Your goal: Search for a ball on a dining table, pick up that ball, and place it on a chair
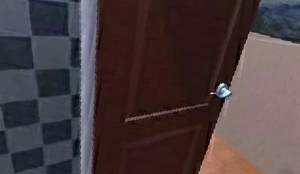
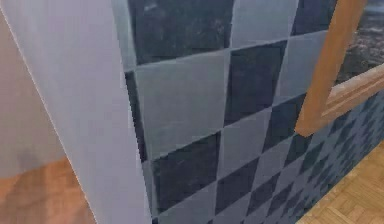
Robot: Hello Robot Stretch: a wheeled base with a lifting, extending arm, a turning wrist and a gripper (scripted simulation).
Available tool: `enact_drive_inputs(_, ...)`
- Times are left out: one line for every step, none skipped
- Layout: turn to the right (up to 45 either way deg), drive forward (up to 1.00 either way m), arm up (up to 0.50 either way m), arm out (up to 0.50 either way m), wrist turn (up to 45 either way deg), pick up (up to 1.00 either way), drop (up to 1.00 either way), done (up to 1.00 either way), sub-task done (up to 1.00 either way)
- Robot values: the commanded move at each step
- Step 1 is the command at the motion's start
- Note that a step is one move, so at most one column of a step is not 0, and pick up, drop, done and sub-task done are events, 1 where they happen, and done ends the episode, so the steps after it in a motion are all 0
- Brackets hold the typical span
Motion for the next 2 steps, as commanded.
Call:
enact_drive_inputs(-18.0, 0.00, 0.00, 0.00, 0.0, 0.00, 0.00, 0.00, 0.00)
enact_drive_inputs(0.0, 0.35, 0.00, 0.00, 0.0, 0.00, 0.00, 0.00, 0.00)
